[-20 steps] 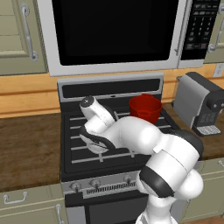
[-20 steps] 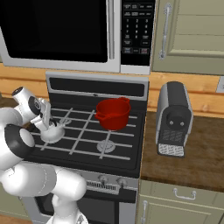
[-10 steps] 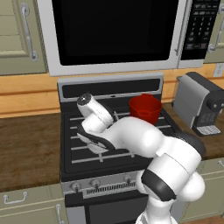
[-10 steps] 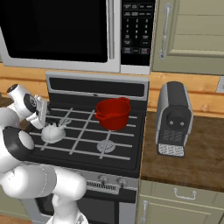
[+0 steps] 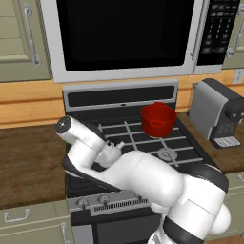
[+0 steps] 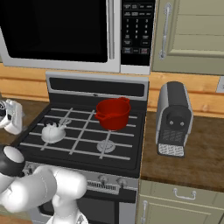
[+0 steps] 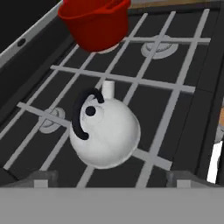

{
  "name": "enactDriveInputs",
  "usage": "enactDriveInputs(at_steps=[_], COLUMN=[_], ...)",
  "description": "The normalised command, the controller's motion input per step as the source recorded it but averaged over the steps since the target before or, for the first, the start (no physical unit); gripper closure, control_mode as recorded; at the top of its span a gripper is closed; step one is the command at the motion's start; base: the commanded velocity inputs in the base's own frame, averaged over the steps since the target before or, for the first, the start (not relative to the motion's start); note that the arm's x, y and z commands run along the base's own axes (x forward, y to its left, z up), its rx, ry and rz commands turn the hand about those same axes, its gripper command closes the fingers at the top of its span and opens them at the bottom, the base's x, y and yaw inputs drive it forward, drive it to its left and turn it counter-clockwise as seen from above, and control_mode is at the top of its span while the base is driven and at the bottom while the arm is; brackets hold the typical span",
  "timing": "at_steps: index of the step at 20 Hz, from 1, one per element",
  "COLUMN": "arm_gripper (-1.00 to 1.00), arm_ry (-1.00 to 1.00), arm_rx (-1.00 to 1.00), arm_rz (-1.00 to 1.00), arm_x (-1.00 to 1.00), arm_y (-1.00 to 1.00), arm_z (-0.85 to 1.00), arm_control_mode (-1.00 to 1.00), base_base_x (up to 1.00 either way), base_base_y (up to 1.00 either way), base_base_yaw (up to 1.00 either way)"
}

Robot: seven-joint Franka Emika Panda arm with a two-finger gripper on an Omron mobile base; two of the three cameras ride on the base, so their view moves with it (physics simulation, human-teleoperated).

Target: Pick the kettle from the counter and place it on a stove burner. Then turn the burner on.

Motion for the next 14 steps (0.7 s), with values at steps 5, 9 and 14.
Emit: enactDriveInputs(at_steps=[5, 9, 14], arm_gripper=[-1.0, -1.0, -1.0], arm_ry=[-0.02, 0.0, -0.05], arm_rx=[-0.47, -0.66, -0.62], arm_rz=[0.27, 0.36, 0.3], arm_x=[-1.0, -1.0, -0.56], arm_y=[0.84, 1.0, 0.72], arm_z=[-0.65, -1.0, -0.95], arm_control_mode=[-1.0, -1.0, -1.0], base_base_x=[0.0, 0.0, 0.0], base_base_y=[0.0, 0.0, 0.0], base_base_yaw=[0.0, 0.0, 0.0])
